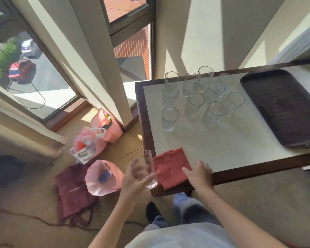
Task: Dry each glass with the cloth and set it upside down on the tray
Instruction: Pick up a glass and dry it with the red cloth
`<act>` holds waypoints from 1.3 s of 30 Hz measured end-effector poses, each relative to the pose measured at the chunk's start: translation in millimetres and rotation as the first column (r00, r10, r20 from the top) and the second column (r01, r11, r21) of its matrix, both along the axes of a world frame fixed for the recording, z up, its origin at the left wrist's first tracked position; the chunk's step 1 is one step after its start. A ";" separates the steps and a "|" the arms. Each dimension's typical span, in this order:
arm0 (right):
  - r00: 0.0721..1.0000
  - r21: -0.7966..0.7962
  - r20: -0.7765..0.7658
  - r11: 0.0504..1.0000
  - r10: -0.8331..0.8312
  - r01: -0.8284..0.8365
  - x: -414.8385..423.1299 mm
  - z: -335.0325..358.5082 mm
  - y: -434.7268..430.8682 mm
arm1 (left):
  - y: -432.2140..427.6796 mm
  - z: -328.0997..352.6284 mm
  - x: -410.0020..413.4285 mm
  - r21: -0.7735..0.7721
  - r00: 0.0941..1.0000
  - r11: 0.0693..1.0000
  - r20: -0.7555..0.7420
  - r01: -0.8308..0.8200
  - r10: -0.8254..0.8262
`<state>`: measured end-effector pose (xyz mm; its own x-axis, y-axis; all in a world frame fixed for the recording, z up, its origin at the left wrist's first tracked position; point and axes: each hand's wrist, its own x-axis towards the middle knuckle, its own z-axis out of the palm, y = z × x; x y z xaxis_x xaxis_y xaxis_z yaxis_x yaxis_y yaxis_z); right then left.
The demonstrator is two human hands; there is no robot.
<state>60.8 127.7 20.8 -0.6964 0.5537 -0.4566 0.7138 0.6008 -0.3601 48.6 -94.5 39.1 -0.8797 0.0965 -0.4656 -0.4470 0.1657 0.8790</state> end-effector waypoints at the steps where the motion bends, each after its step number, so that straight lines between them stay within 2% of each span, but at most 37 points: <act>1: 1.000 0.010 -0.010 1.000 0.021 -0.021 2.0 -3.0 -3.6 | -1.4 0.3 0.0 0.010 1.000 1.000 0.010 -0.003 0.003; 5: 0.998 -0.004 -0.051 0.999 0.047 -0.047 2.7 -13.1 -16.3 | -3.4 2.4 0.5 0.044 0.999 0.999 0.050 -0.016 0.014; 9: 0.999 -0.162 0.024 0.986 -0.038 0.041 -3.0 -14.2 -9.3 | 5.0 12.3 -1.2 0.109 0.997 0.994 0.071 0.008 -0.016; 11: 0.991 -0.366 -0.007 0.922 -0.135 0.123 -3.1 -7.6 -0.4 | 12.0 12.4 -3.6 0.142 0.996 0.990 0.093 0.000 -0.013; 13: 0.977 -0.557 -0.062 0.819 -0.206 0.137 0.1 8.9 12.7 | 20.2 11.0 -7.2 0.162 0.991 0.987 0.134 0.007 -0.029; 15: 0.946 -0.665 -0.143 0.736 -0.289 0.124 4.0 34.0 29.4 | 34.4 12.6 -10.6 0.181 0.992 0.983 0.123 0.003 -0.026; 17: 0.920 -0.724 -0.209 0.685 -0.333 0.083 6.5 64.0 47.2 | 58.0 21.3 -14.4 0.268 0.993 0.963 0.116 -0.027 -0.005; 20: 0.891 -0.702 -0.326 0.712 -0.317 -0.004 7.9 100.6 72.3 | 105.5 41.1 -19.5 0.402 0.995 0.913 0.091 -0.064 0.029; 24: 0.831 -0.561 -0.483 0.827 -0.277 -0.050 10.5 131.9 86.5 | 162.6 59.7 -25.3 0.495 0.991 0.865 0.136 -0.082 0.016; 28: 0.757 -0.365 -0.643 0.914 -0.111 -0.176 10.6 141.7 91.0 | 204.3 78.4 -29.1 0.526 0.991 0.850 0.129 -0.045 -0.027; 30: 0.725 -0.340 -0.687 0.905 -0.053 -0.255 8.7 141.8 97.7 | 217.1 78.8 -32.1 0.483 0.987 0.875 0.154 -0.031 -0.050; 34: 0.695 -0.430 -0.709 0.854 -0.119 -0.292 -1.8 132.9 118.8 | 232.6 80.2 -37.5 0.437 0.964 0.891 0.264 -0.123 0.004; 37: 0.669 -0.480 -0.721 0.827 -0.180 -0.294 -9.8 125.7 121.5 | 243.3 87.0 -38.4 0.492 0.957 0.857 0.290 -0.153 0.004; 39: 0.667 -0.411 -0.733 0.869 -0.135 -0.276 -15.7 124.3 118.8 | 247.7 93.4 -39.0 0.522 0.956 0.839 0.292 -0.153 -0.007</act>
<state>45.2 246.5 145.1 -0.9334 0.3571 0.0348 0.0613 0.2540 -0.9653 9.6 153.3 132.4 -0.7403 0.3403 -0.5798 -0.6716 -0.3354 0.6607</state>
